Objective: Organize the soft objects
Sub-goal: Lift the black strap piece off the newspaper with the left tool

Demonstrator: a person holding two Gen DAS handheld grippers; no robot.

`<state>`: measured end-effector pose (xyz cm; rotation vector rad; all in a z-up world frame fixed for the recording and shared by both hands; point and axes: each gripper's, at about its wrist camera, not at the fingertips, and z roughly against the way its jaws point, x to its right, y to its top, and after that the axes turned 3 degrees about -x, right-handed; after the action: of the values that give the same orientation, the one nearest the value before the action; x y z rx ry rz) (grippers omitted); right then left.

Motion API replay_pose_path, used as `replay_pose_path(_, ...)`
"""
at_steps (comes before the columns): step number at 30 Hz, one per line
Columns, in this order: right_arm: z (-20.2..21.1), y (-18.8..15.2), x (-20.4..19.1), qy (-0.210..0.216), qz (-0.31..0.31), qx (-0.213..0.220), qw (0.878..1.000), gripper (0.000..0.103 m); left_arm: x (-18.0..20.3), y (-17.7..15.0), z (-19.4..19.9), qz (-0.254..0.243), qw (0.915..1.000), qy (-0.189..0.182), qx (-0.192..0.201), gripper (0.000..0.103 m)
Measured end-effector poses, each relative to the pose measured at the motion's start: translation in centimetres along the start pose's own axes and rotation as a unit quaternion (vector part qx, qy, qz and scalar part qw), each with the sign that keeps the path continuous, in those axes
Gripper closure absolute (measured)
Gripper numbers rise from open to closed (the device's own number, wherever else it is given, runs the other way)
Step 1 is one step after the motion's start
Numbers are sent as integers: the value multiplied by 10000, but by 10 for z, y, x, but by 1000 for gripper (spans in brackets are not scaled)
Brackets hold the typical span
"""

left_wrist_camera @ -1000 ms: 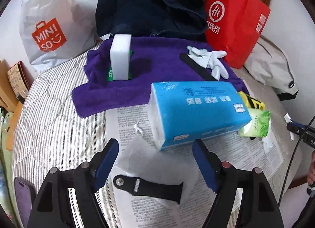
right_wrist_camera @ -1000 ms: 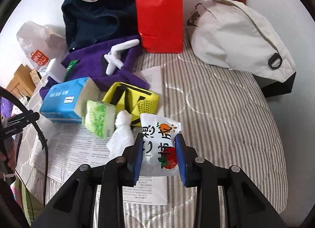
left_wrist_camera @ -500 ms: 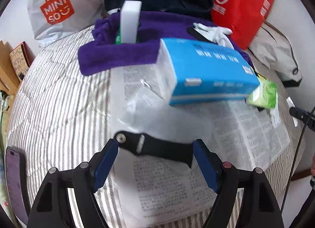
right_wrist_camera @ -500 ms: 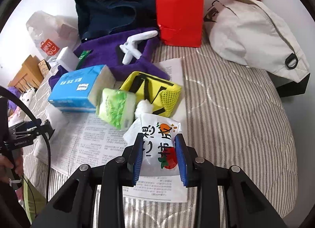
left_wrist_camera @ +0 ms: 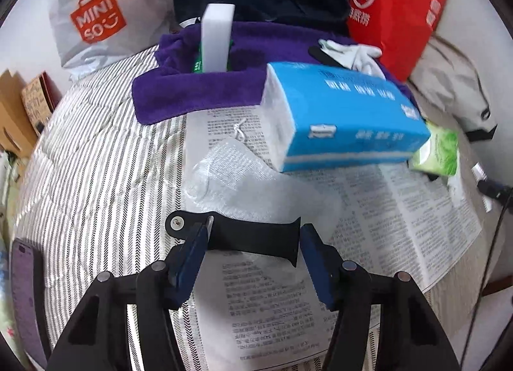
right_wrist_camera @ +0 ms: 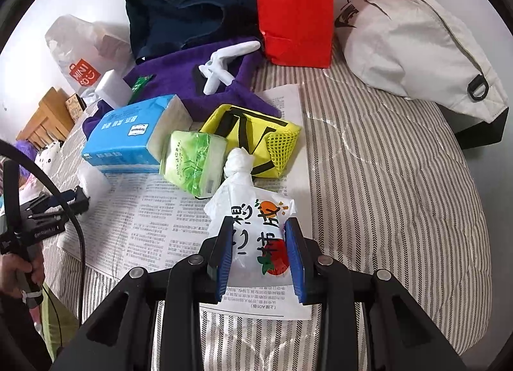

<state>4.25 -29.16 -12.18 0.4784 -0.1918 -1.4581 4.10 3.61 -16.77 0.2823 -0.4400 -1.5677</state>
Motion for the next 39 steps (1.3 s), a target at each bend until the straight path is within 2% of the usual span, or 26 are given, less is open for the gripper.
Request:
replay_pose_path(3, 0, 0, -1, 7, 6, 5, 10000, 71, -8, 0, 5, 72, 10000, 2, 31, 58)
replay_pose_path(6, 1, 1, -3, 16, 22, 6, 10000, 71, -19, -1, 12, 239, 9996, -17, 114, 61)
replay_pose_path(12, 0, 3, -8, 44, 91, 7, 9999, 71, -35, 3, 20, 531, 9981, -199, 239, 75)
replay_pose_path(17, -2, 3, -10, 78, 109, -38, 9999, 71, -34, 0, 13, 458, 9989, -106, 31, 75)
replay_pose_path(20, -4, 2, -11, 107, 113, -68, 9999, 71, -35, -3, 13, 493, 9988, 38, -65, 68)
replay_pose_path(22, -4, 3, -11, 134, 101, -70, 9998, 71, -41, -4, 14, 637, 9978, 169, -51, 48)
replay_pose_path(23, -4, 3, -11, 141, 108, -69, 9998, 71, -44, -4, 15, 703, 9972, 272, -21, 46)
replay_pose_path(26, -4, 5, -11, 142, 123, -56, 9998, 71, -50, 1, 11, 911, 9952, 348, -52, 45)
replay_pose_path(31, -2, 6, -7, 166, 88, -36, 9998, 71, -48, 11, -11, 1077, 9921, 550, -321, 45)
replay_pose_path(34, -2, 7, -3, 161, 54, -36, 9998, 71, -47, 16, -17, 1097, 9907, 767, -224, 45)
replay_pose_path(35, -2, 7, -4, 143, 46, -39, 9999, 71, -48, 19, -18, 1117, 9906, 764, -179, 46)
replay_pose_path(38, -1, 8, 3, 114, -12, -37, 9999, 71, -50, 25, -21, 975, 9925, 733, -37, 66)
replay_pose_path(39, -1, 8, 5, 98, -31, -35, 9999, 71, -50, 28, -22, 926, 9941, 570, 0, 73)
